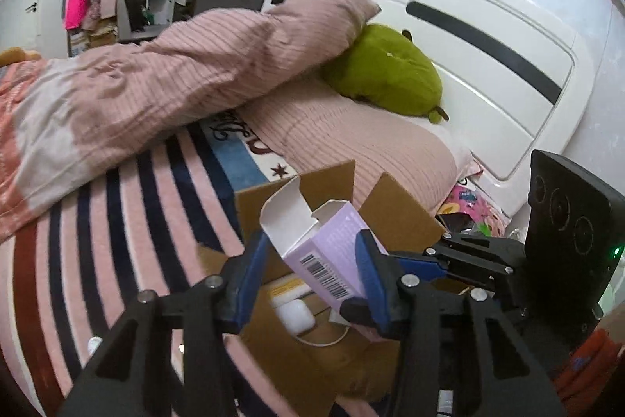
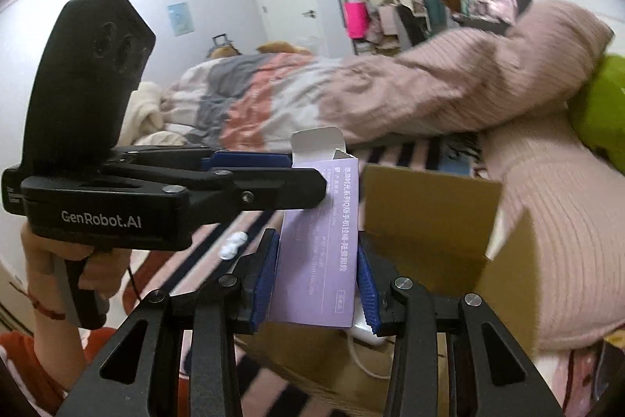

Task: Organize rigid objects
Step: 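Place the lilac box into the cardboard box and open the right gripper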

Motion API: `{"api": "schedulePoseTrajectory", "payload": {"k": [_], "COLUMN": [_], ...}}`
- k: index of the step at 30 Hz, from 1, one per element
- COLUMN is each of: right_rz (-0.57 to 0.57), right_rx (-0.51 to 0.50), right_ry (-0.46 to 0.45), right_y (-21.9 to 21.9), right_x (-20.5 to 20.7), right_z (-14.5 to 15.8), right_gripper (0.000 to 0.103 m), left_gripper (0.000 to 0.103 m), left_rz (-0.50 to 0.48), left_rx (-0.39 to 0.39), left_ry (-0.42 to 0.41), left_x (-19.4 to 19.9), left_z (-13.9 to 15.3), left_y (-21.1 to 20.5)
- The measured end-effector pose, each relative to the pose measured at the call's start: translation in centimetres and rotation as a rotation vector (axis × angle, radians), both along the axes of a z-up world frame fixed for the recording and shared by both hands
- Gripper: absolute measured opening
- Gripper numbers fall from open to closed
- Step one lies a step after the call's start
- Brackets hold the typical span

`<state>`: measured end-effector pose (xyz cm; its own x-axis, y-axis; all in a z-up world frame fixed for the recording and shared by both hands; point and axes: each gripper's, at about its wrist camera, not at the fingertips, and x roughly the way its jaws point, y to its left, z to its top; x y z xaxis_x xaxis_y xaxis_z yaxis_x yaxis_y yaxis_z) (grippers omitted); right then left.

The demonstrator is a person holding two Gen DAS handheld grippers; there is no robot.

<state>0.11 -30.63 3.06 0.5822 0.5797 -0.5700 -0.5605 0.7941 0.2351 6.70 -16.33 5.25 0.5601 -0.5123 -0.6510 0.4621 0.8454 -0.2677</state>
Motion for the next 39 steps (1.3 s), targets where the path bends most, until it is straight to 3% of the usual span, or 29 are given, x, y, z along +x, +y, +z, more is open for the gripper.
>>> {"api": "schedulePoseTrajectory", "payload": {"k": [1,5,10,13,19,24,25,28,33,39], "right_rz": [-0.007,-0.011,-0.012,0.002,-0.007,-0.034,-0.044,-0.056,-0.017,0.107], "right_rx": [-0.001,-0.005,0.010,0.004,-0.015,-0.057,-0.071,-0.086,-0.094,-0.121], "right_ry": [0.009,0.017,0.018,0.015,0.040,0.065,0.063,0.058,0.037,0.008], "right_y": [-0.5,-1.5,-1.8,-1.5,-1.0,-0.5,-0.4,0.3,3.2,9.8], "right_x": [0.2,0.5,1.1,1.1,1.4,1.4,1.3,0.9,-0.1,-1.6], "right_z": [-0.3,-0.9,-1.2,-1.4,-1.8,-1.6,-1.5,-1.0,0.1,0.4], "right_gripper": [0.034,0.034,0.034,0.034,0.034,0.038,0.043,0.052,0.052,0.052], "left_gripper": [0.044,0.061,0.071,0.070,0.059,0.062,0.065,0.069,0.071,0.073], "left_rz": [-0.004,-0.020,-0.014,-0.017,-0.033,-0.007,-0.004,0.016,0.093,0.248], "left_rx": [0.000,-0.001,-0.014,-0.007,-0.001,0.017,0.016,0.017,0.029,0.070], "left_ry": [0.010,0.039,0.054,0.059,0.066,0.047,0.042,0.014,-0.036,-0.066], "left_x": [0.3,1.4,2.3,2.6,2.7,2.1,1.9,0.9,-1.6,-4.4], "left_z": [-0.3,-1.2,-1.9,-2.1,-2.3,-1.9,-1.8,-1.1,-0.1,-0.8], "left_y": [-0.3,-1.4,-1.6,-1.6,-1.7,-0.7,-0.4,1.3,6.1,14.2]}}
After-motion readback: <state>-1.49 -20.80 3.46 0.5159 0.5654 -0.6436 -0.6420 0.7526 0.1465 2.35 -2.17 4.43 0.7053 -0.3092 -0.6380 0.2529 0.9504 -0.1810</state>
